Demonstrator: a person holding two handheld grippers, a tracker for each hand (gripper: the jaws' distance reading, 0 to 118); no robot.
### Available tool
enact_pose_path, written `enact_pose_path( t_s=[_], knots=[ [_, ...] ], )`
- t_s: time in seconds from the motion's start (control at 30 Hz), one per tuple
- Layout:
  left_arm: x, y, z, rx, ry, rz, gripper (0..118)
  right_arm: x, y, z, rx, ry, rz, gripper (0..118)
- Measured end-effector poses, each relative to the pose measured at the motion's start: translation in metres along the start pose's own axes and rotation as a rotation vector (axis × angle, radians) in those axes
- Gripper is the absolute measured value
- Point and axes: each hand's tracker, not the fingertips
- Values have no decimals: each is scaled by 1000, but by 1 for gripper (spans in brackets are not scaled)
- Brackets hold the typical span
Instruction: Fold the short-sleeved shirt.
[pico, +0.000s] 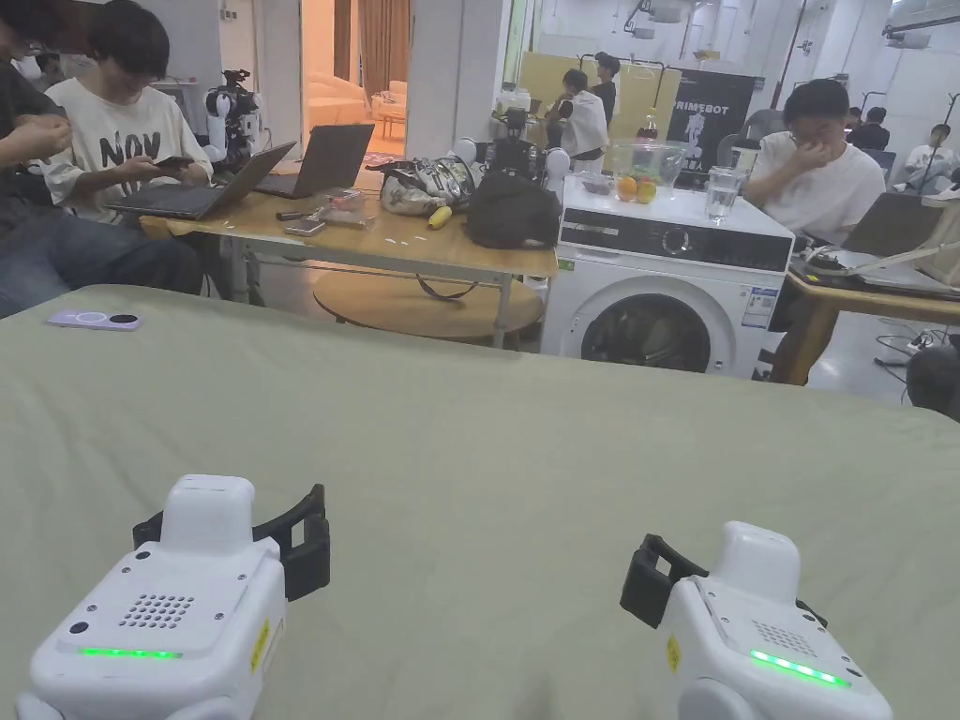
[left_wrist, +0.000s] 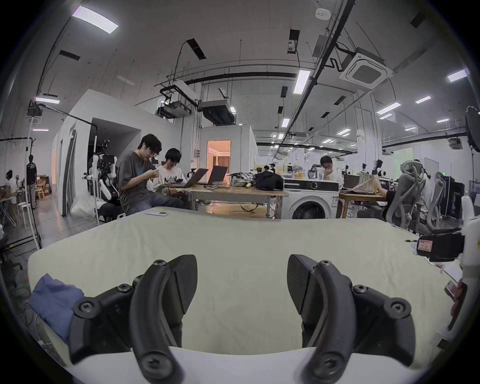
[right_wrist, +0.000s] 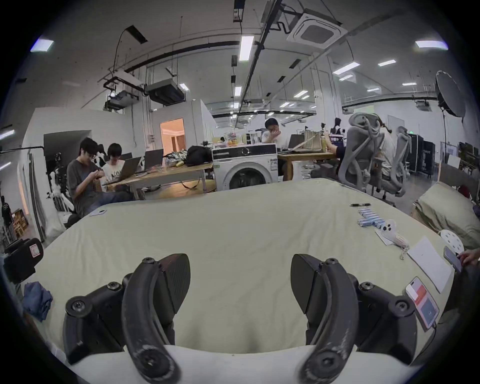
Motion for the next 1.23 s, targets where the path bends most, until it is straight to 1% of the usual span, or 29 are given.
enact_pose_path(
  t_s=[0.3, 0.5, 0.63, 0.7, 0.8, 0.83, 0.93, 1.0, 1.07, 1.23],
  knots=[
    [-5, -2, -1, -22, 3, 25, 72, 2, 1, 1, -13, 15, 0, 82],
    [-8, -2, -1, -36, -22, 46, 72, 1, 2, 0, -32, 15, -1, 81],
    [-7, -2, -2, -40, -16, 39, 72, -3, 0, -2, -45, -25, 27, 82],
    [-7, -2, -2, -41, -14, 35, 72, -4, -1, -2, -52, -26, 42, 82],
    [-7, -2, -3, -44, -22, 34, 72, -3, -2, -3, -73, 19, 43, 81],
    [-7, -2, -3, -47, -26, 34, 72, -3, -2, -3, -73, 36, 57, 81],
    [-6, -2, -4, -54, -31, 29, 72, -6, -3, -3, -67, 20, 73, 81],
    [-5, -3, -5, -56, -34, 23, 72, -4, -3, -3, -55, 30, 64, 81],
    [-4, -4, -5, -56, -33, 20, 72, -4, 1, -5, -80, 24, 41, 81],
    [-3, -4, -7, -54, -34, 12, 72, 3, 0, -9, -85, 63, 38, 82]
  ],
)
